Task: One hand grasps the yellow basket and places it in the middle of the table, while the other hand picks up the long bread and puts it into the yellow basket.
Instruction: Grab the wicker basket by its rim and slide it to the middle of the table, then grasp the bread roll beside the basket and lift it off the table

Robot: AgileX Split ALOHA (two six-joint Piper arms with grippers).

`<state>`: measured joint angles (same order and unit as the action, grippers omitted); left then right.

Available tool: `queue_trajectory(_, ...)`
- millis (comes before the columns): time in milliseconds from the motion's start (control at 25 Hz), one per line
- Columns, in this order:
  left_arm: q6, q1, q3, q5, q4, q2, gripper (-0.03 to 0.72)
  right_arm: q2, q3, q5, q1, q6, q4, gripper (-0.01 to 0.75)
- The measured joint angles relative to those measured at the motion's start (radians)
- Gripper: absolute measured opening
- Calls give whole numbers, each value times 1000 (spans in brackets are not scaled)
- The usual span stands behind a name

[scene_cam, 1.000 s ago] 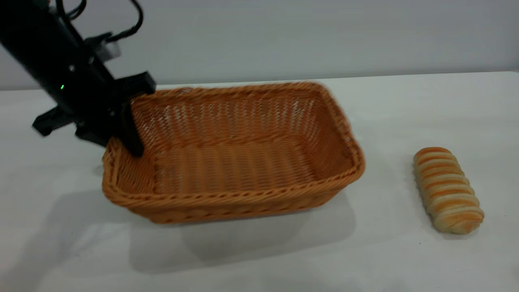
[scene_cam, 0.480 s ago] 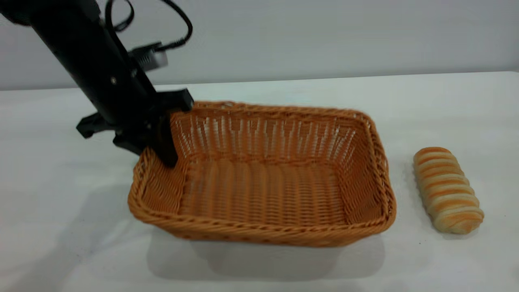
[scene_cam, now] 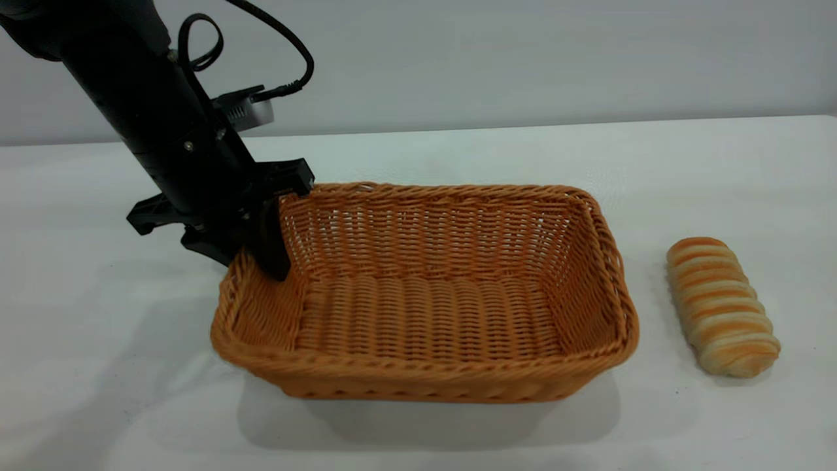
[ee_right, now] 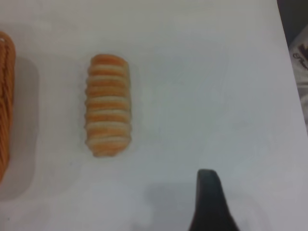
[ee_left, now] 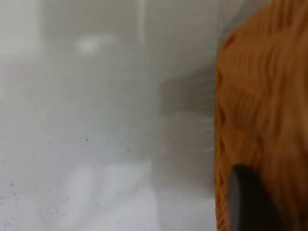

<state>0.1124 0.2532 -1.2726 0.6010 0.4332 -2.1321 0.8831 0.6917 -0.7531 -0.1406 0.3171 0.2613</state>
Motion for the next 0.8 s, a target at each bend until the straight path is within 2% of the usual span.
queue_trajectory(160, 0, 0, -3, 0, -52, 3, 519, 4, 0, 25, 0, -17, 0, 537)
queue_trajectory(280, 0, 0, -3, 0, -91, 25, 622, 39, 0, 42, 0, -17, 0, 539)
queue_trajectory(440, 0, 0, -3, 5, -133, 73, 644, 142, 9, 63, 0, -18, -16, 544)
queue_trajectory(800, 0, 0, -3, 29, -238, 201, 614, 448, 145, 62, 0, -30, -45, 546)
